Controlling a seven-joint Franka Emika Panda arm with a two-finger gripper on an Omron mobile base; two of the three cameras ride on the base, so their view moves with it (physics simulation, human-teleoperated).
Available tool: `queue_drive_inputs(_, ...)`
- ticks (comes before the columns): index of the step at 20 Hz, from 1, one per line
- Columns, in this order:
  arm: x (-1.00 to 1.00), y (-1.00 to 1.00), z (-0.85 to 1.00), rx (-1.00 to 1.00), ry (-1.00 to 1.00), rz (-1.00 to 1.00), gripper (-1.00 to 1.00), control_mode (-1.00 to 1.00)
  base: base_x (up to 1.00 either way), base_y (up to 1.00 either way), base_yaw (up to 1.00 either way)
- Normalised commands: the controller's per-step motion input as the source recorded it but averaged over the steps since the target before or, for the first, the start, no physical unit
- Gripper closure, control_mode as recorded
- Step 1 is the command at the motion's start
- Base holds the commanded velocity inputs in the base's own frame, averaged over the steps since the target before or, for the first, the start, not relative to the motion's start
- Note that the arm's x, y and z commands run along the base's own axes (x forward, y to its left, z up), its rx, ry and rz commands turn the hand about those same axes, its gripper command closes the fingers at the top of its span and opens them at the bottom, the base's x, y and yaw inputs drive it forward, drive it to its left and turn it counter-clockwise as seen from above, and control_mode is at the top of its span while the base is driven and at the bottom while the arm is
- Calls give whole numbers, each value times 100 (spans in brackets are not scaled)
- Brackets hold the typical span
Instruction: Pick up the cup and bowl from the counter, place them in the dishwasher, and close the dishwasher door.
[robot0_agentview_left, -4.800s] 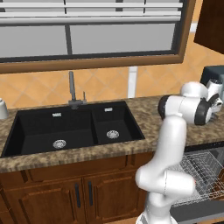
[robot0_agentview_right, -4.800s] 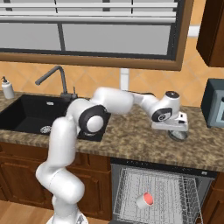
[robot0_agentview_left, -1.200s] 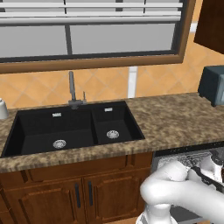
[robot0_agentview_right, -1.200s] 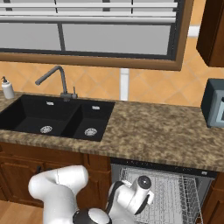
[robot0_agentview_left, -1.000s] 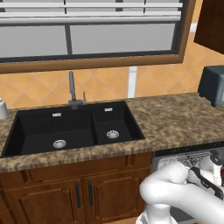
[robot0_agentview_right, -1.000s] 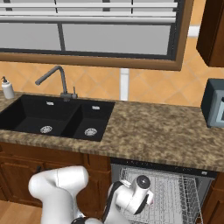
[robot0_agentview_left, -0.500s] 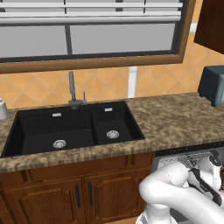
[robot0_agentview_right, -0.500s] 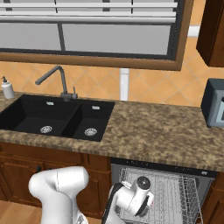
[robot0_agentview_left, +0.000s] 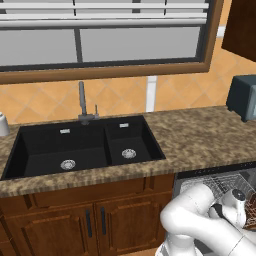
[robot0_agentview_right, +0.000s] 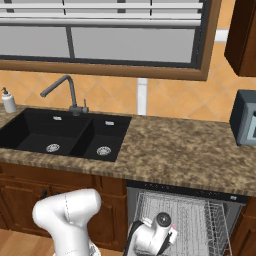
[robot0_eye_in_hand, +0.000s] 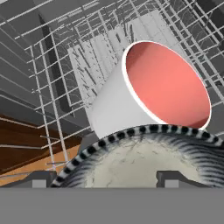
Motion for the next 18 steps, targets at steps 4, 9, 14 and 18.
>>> queue_drive_inputs(4, 0, -19, -11, 0, 0, -1, -100, -100, 0, 0, 0)
queue_drive_inputs(9, -11, -14, 32, 0, 0, -2, -100, -100, 0, 0, 0)
queue_drive_inputs(14, -46, -19, 69, 0, -1, 0, -100, -100, 0, 0, 0)
queue_drive_inputs(18, -80, -13, 17, 0, 4, -1, -100, -100, 0, 0, 0)
